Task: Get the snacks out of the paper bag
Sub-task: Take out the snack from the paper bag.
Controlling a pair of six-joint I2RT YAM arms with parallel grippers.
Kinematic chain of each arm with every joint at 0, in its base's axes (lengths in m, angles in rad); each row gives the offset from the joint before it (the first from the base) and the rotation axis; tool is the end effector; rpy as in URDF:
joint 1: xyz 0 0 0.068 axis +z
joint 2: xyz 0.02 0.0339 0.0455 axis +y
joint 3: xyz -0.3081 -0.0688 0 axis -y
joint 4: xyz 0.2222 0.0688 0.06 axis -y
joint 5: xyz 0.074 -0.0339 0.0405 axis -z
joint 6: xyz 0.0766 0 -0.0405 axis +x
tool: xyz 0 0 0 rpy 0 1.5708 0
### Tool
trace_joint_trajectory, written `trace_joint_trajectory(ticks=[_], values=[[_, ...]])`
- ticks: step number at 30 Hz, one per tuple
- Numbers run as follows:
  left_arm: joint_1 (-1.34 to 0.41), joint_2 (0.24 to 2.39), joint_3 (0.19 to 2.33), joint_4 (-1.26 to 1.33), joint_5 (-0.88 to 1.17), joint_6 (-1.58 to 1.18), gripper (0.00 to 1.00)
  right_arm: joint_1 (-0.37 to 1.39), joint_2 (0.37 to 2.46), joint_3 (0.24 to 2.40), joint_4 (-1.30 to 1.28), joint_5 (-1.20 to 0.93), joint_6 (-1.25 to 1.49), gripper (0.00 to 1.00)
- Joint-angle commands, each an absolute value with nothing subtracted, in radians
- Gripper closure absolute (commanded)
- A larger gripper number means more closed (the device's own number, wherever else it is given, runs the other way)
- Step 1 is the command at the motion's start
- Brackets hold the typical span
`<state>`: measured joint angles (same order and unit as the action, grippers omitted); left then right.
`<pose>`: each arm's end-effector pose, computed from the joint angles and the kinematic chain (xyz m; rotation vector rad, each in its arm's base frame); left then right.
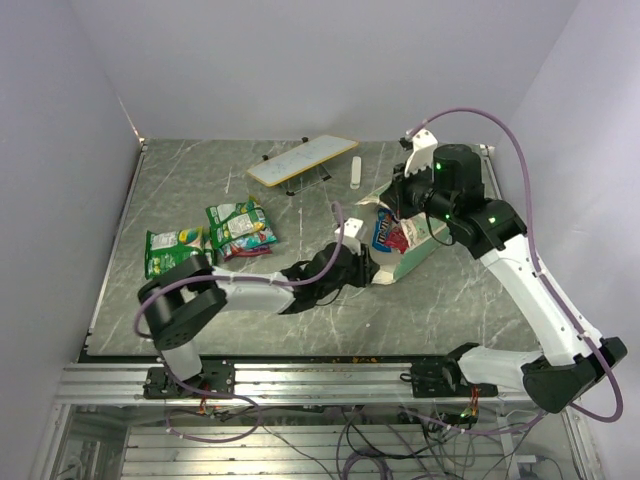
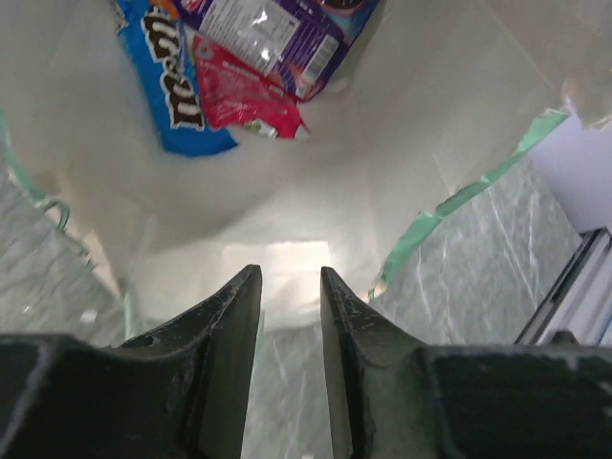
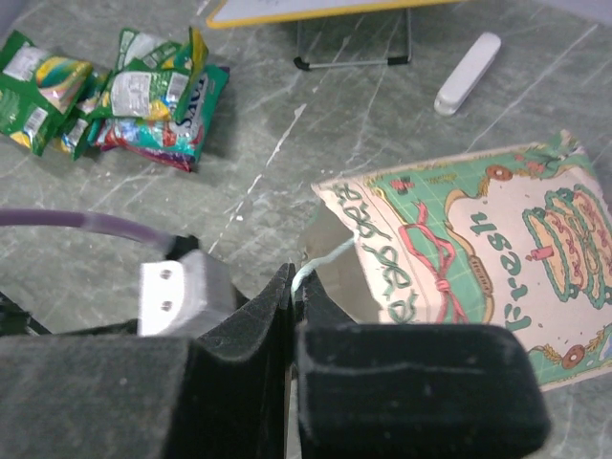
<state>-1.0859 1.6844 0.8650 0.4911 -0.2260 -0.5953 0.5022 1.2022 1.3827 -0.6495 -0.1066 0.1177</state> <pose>0.1975 -0.3381 0.2503 0.3271 1.9737 -0.9125 0.2159 0.1278 0.4319 -0.4626 2.0210 0.4936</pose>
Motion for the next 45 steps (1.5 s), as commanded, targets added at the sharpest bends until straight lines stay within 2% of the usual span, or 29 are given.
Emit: trace_joint_trajectory(ticks=[1, 10, 12, 14, 23, 33, 36, 38, 42, 45], values=[[-1.102, 1.788, 0.956, 0.7, -0.288, -0.581, 0.59, 0.486, 1.199, 1.475, -0.664, -0.092, 0.104, 1.0], [-1.117, 2.037, 1.146, 0.834, -0.366, -0.484, 0.6, 0.455, 1.201, 1.523, -0.694, -0.112, 0.1, 1.0], [-1.116, 2.064, 1.182, 0.787, -0.42, -0.475, 0.63, 0.453, 1.202, 1.528, -0.703, -0.121, 0.098, 1.0], [-1.119, 2.075, 1.215, 0.722, -0.454, -0.457, 0.61, 0.453, 1.2, 1.528, -0.702, -0.128, 0.098, 1.0], [-1.127, 2.131, 1.25, 0.624, -0.421, -0.386, 0.3, 0.45, 1.172, 1.477, -0.661, -0.166, 0.129, 1.0], [-1.143, 2.243, 1.374, 0.531, -0.449, -0.251, 0.11, 0.451, 1.154, 1.478, -0.664, -0.201, 0.147, 1.0], [-1.141, 2.274, 1.415, 0.488, -0.463, -0.218, 0.17, 0.451, 1.146, 1.48, -0.663, -0.196, 0.149, 1.0], [-1.14, 2.287, 1.431, 0.466, -0.45, -0.203, 0.26, 0.451, 1.14, 1.482, -0.665, -0.192, 0.146, 1.0], [-1.141, 2.28, 1.435, 0.429, -0.433, -0.204, 0.51, 0.451, 1.131, 1.478, -0.661, -0.182, 0.133, 1.0], [-1.141, 2.244, 1.422, 0.403, -0.428, -0.212, 0.63, 0.451, 1.122, 1.455, -0.638, -0.171, 0.123, 1.0]])
